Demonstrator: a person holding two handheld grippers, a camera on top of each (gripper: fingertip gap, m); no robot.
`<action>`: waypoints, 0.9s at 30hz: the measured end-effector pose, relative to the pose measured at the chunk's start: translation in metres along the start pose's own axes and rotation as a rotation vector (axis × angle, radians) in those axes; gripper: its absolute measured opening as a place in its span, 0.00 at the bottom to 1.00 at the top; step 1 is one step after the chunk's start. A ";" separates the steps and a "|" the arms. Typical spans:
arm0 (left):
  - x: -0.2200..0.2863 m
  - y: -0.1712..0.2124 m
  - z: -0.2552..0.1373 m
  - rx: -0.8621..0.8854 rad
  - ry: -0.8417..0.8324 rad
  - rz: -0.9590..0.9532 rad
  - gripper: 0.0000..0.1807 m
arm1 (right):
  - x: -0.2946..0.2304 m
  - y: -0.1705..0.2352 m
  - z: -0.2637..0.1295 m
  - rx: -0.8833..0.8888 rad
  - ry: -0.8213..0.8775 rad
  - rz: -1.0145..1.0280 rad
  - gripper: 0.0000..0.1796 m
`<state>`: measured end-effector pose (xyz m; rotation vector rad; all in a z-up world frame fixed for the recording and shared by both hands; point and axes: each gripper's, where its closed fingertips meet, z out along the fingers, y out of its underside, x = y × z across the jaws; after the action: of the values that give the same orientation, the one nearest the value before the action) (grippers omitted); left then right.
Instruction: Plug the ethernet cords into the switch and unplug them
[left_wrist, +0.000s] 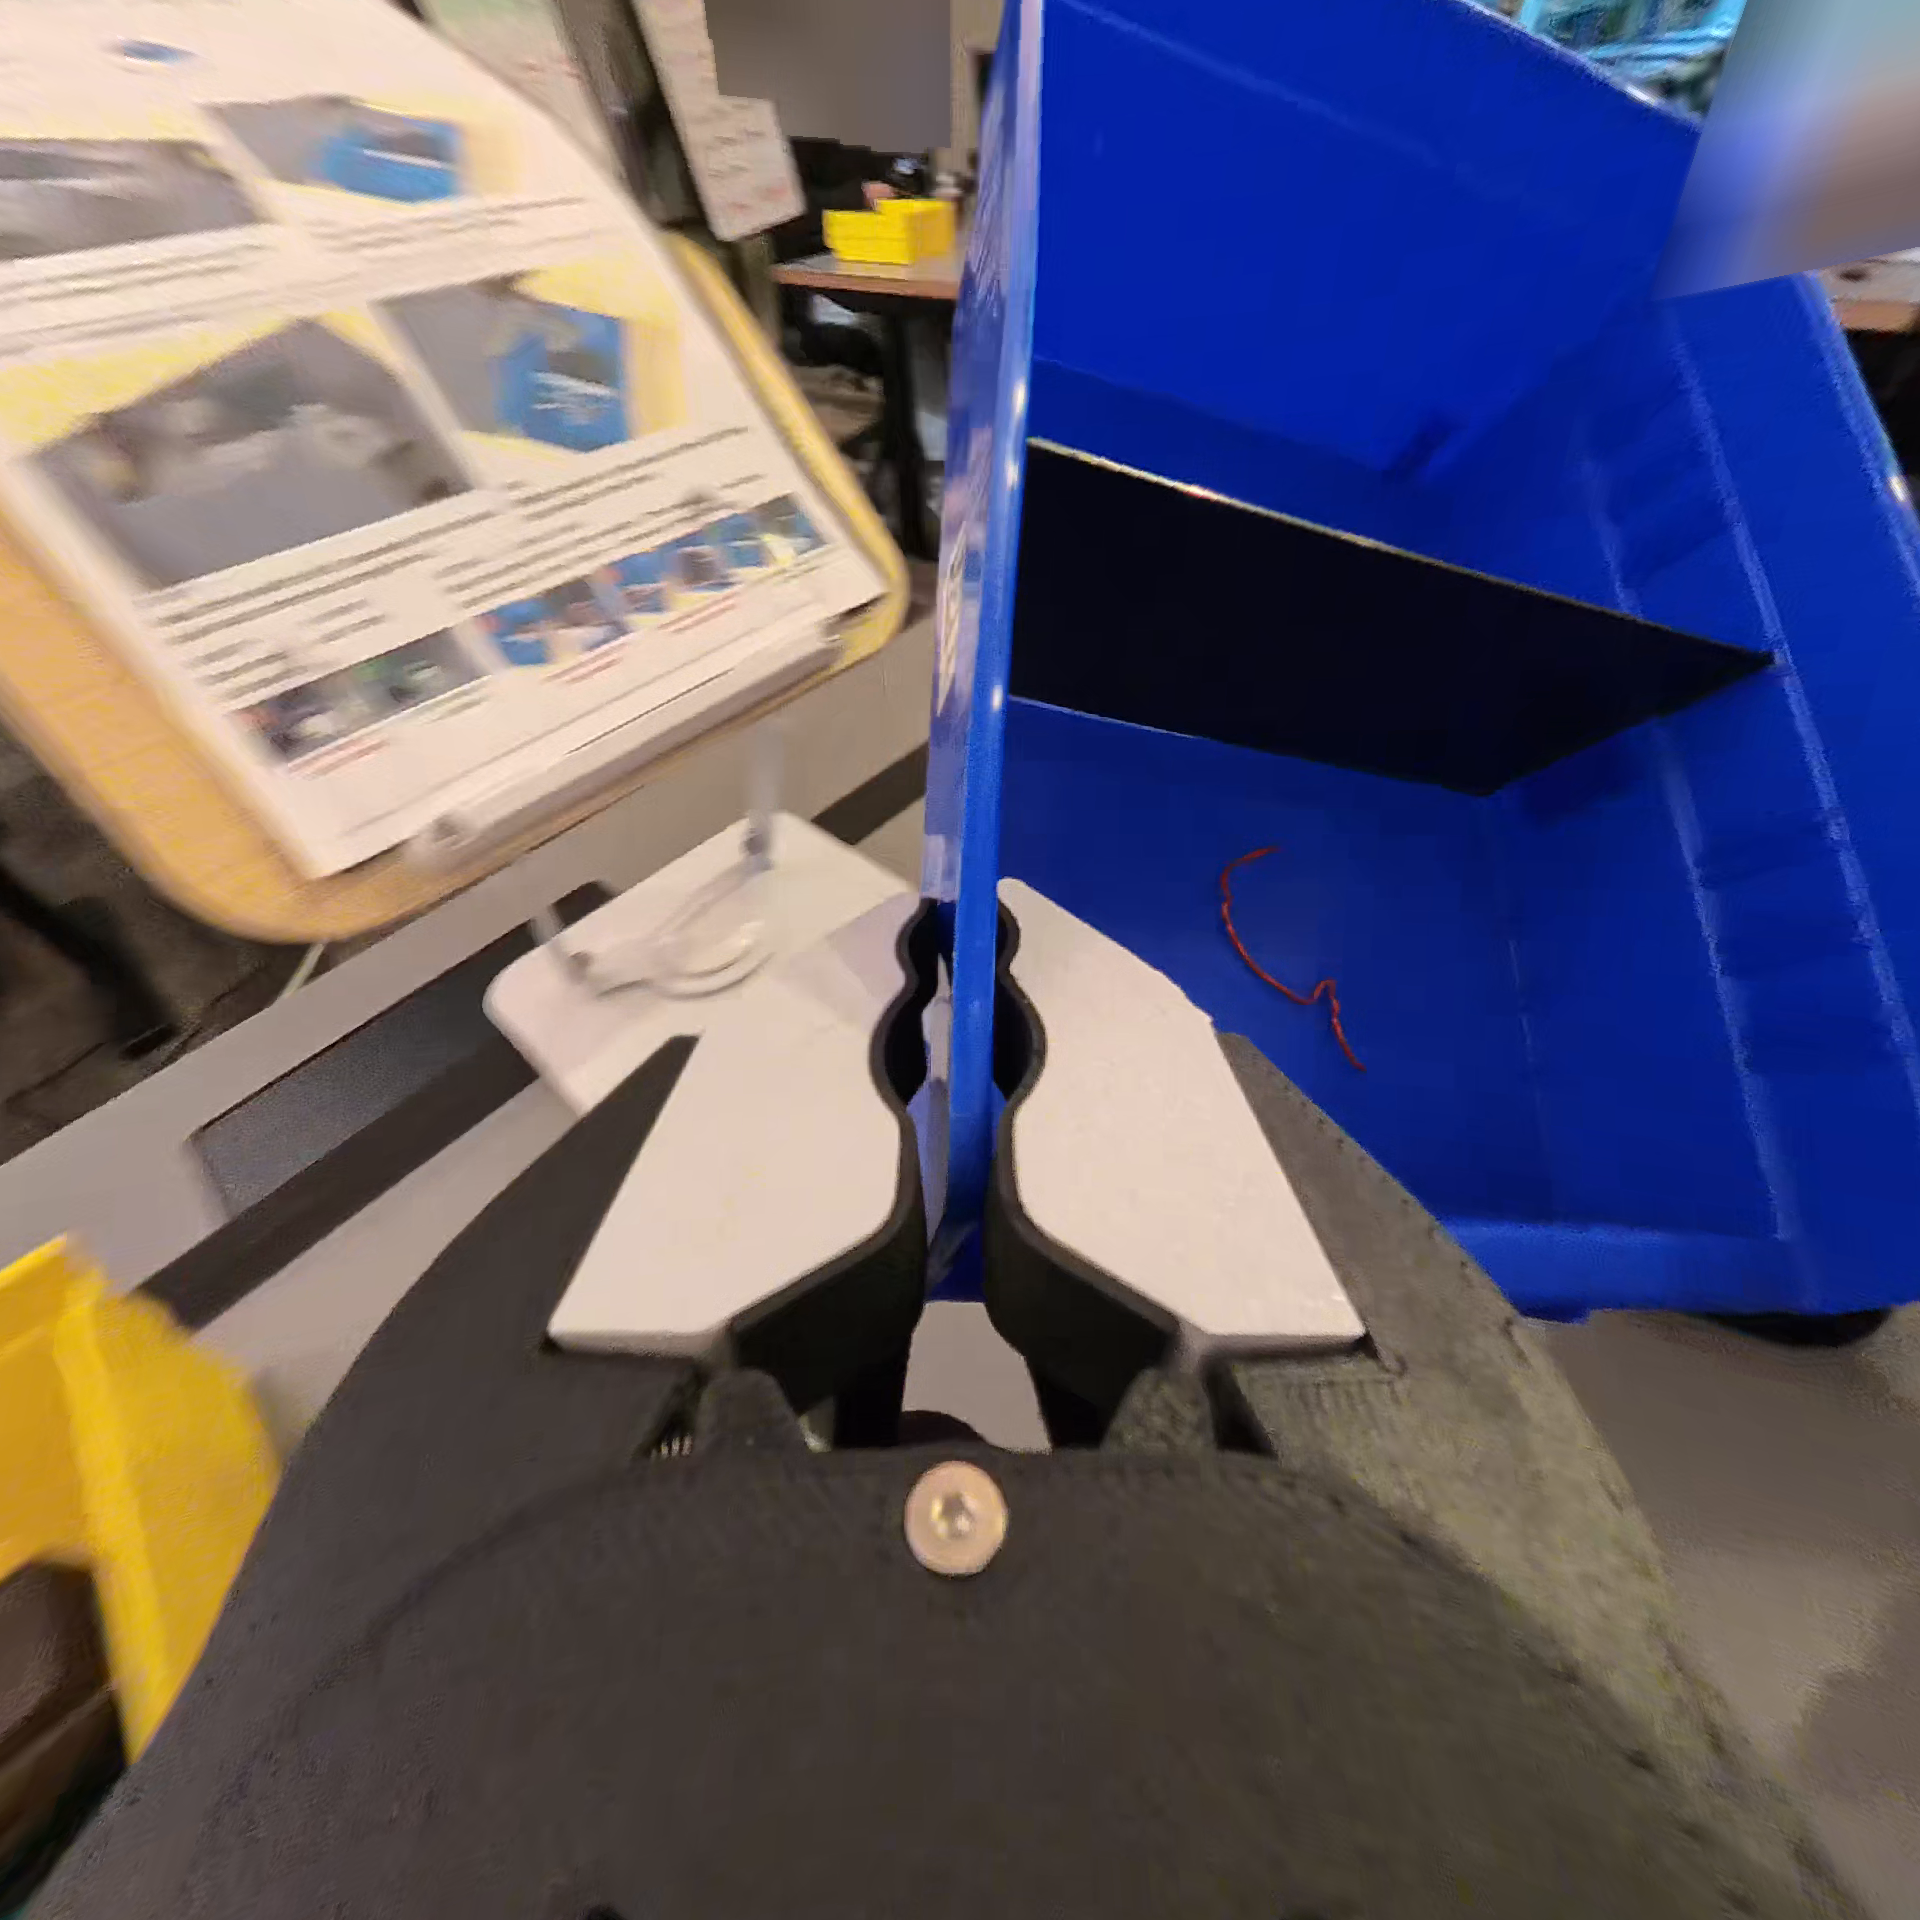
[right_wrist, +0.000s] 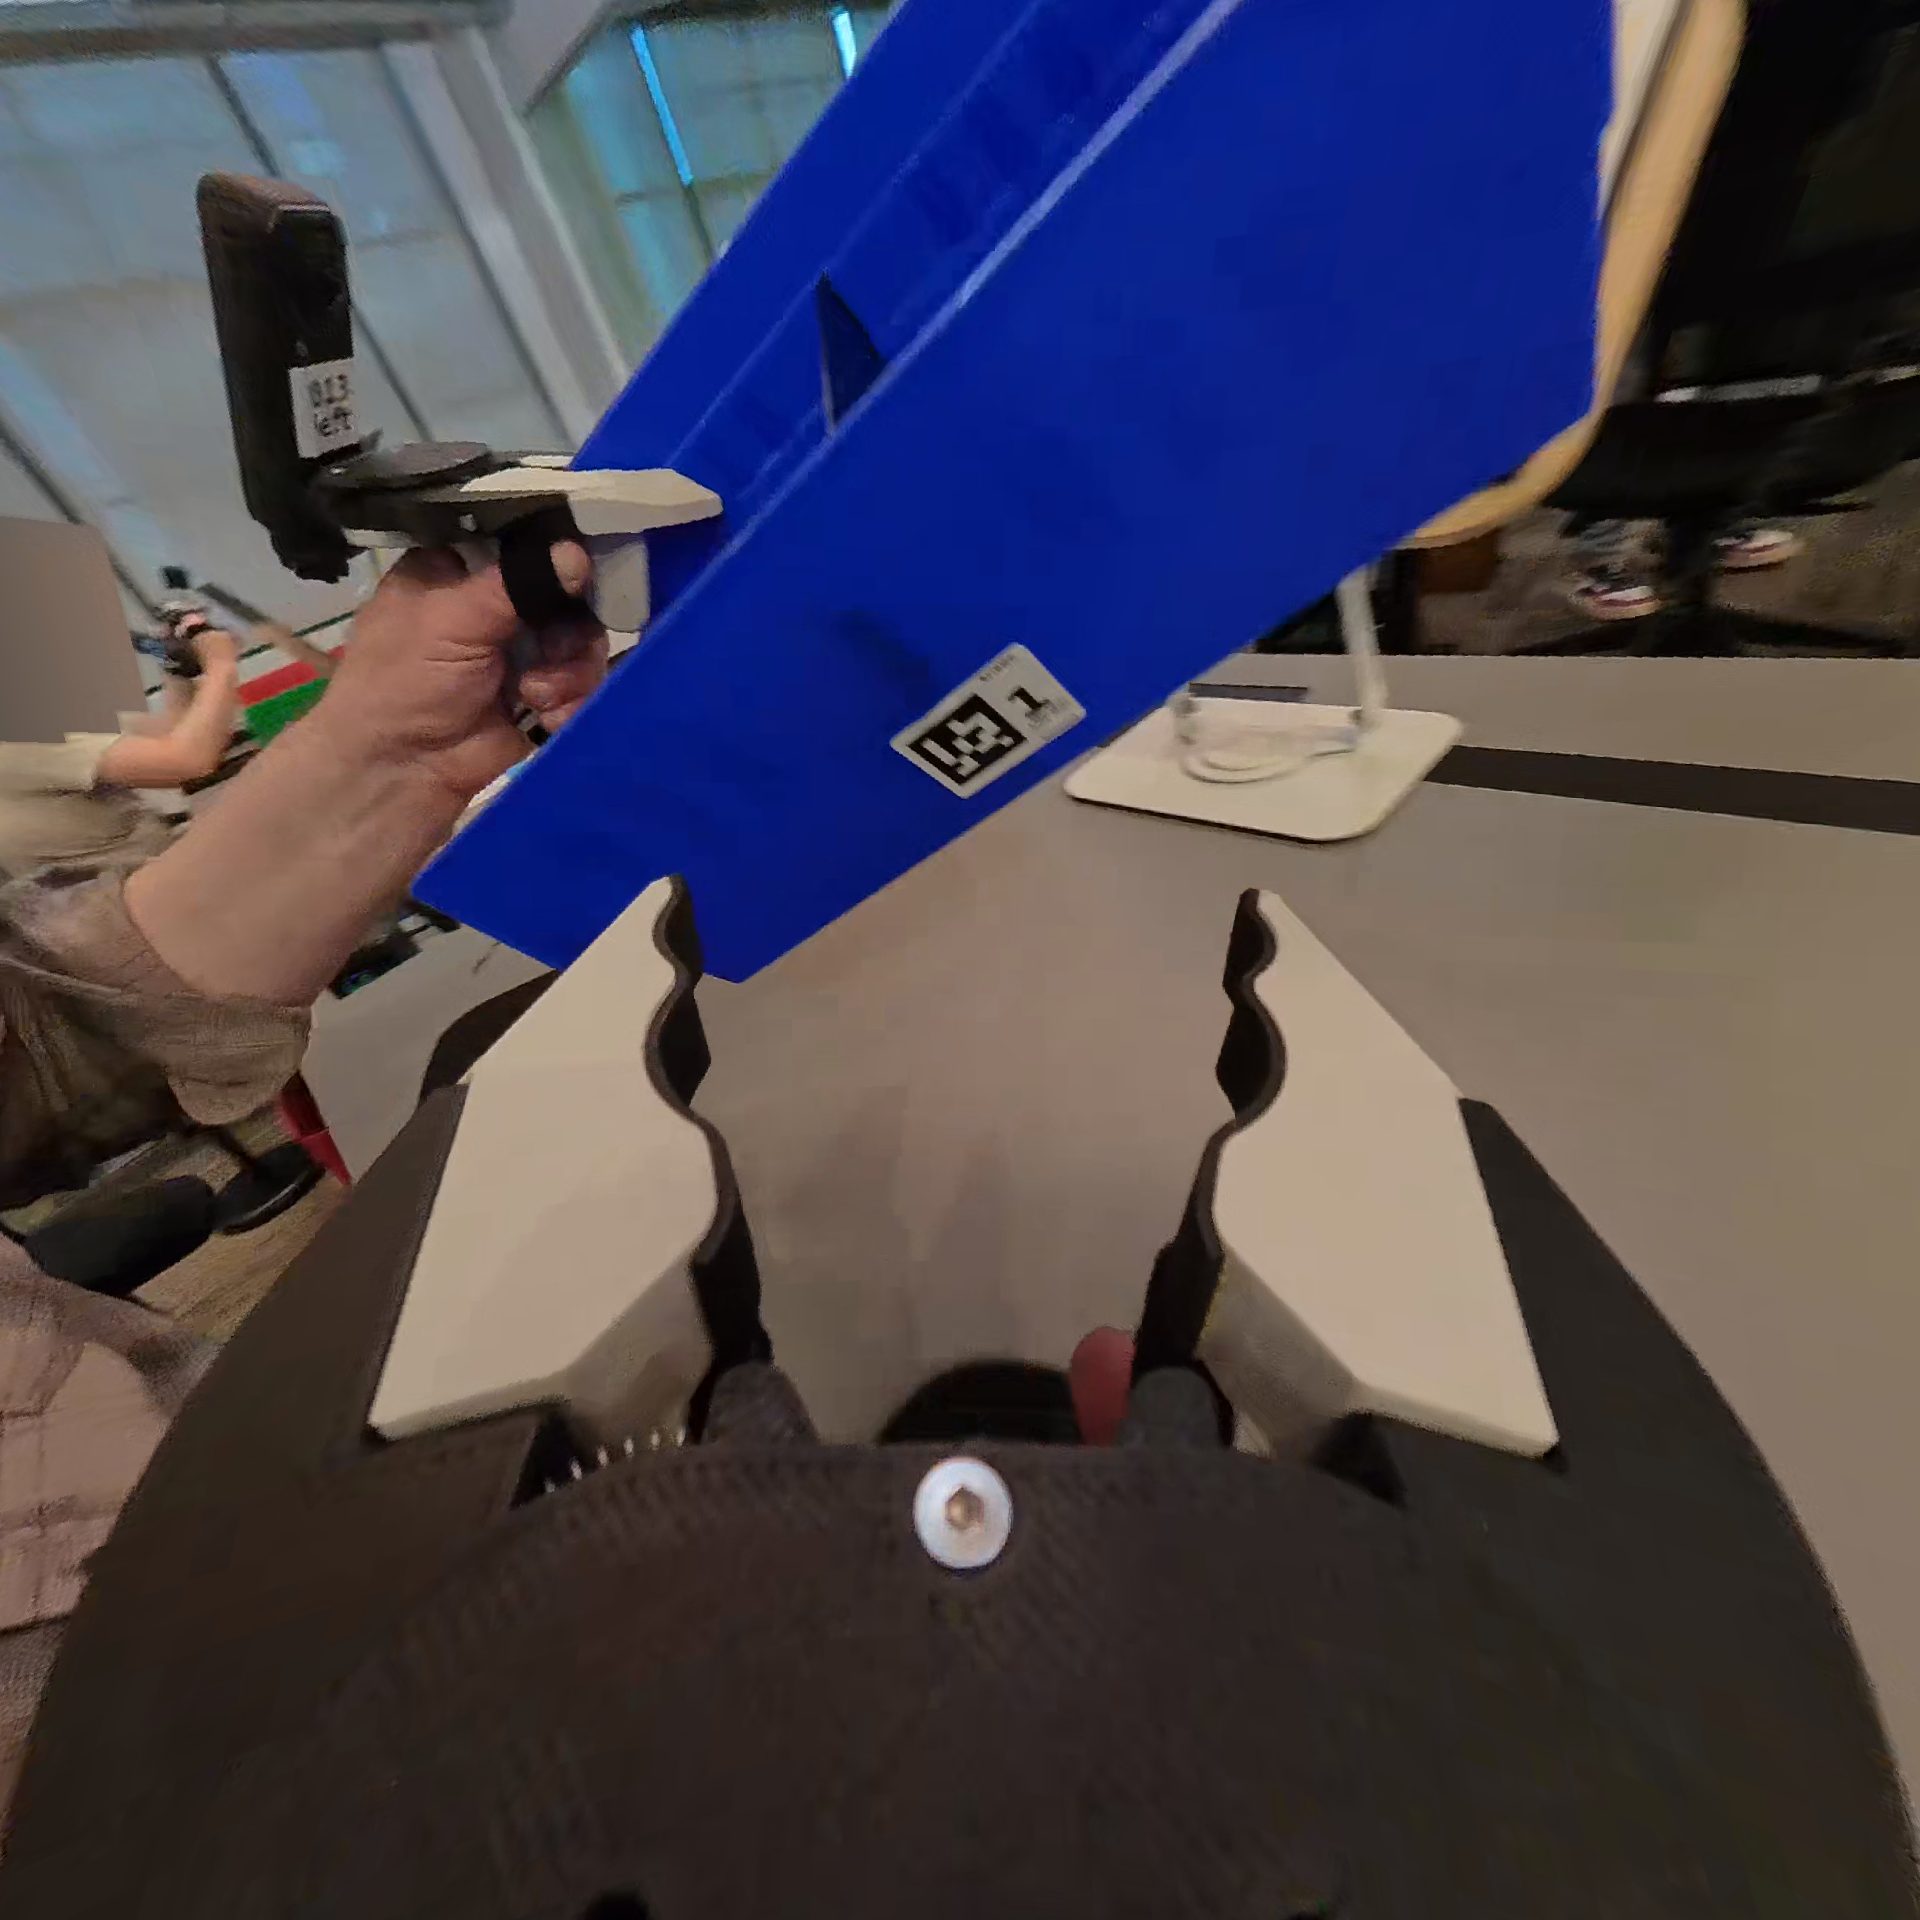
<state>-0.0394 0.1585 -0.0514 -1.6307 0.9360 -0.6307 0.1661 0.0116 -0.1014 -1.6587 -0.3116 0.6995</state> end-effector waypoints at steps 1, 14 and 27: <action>0.016 -0.003 0.021 -0.011 0.039 0.006 0.04 | 0.007 0.002 -0.016 0.007 0.037 -0.005 0.56; 0.168 0.024 0.239 -0.184 0.309 -0.098 0.04 | 0.071 0.018 -0.127 0.109 0.431 -0.057 0.69; 0.209 0.074 0.329 -0.273 0.267 -0.267 0.05 | 0.174 0.070 -0.116 -0.092 0.642 0.088 0.56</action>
<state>0.3187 0.1565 -0.2217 -1.9686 1.0396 -0.9546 0.3592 0.0019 -0.2077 -1.8963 0.1919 0.1893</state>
